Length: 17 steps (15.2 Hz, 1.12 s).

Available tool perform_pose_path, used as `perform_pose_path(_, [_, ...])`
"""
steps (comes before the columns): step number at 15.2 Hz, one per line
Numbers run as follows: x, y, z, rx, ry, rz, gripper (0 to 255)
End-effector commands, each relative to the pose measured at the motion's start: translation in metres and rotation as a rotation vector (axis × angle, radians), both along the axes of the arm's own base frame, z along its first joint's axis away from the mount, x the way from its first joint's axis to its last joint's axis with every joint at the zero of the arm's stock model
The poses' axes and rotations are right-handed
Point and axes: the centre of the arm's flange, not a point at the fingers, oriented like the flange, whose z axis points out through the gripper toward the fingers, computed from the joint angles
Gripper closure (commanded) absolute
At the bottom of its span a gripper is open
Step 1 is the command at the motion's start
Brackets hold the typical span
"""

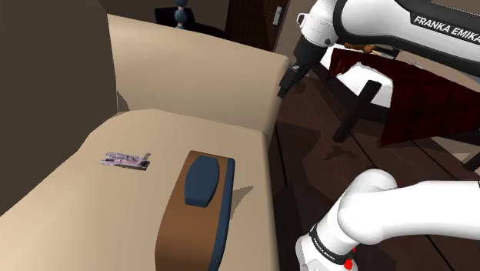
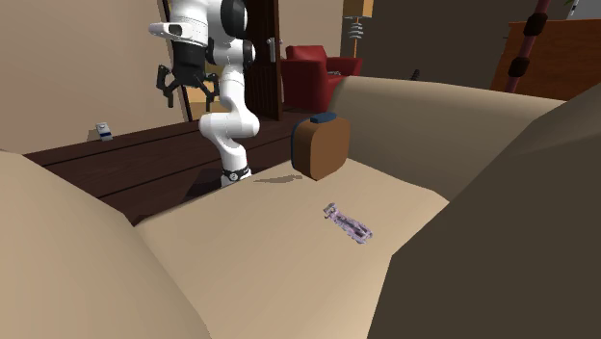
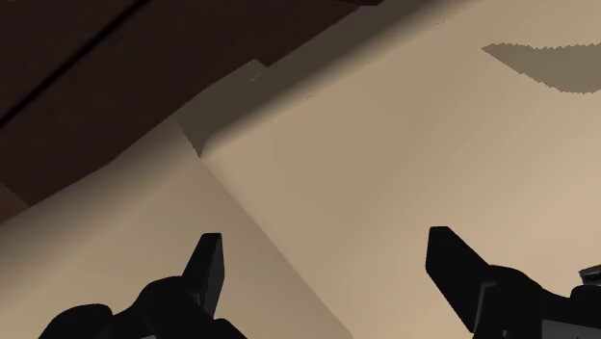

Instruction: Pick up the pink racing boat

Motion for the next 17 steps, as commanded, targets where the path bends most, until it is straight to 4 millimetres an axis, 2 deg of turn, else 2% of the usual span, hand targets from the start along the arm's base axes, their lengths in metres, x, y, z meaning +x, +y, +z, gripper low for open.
perform_pose_path(1, [0.000, 0.000, 0.000, 0.000, 0.000, 0.000, 0])
perform_pose_path(9, [0.067, 0.075, -0.036, -0.007, 0.046, 0.098, 0])
perform_pose_path(17, [0.125, 0.156, -0.075, -0.014, 0.092, 0.197, 0])
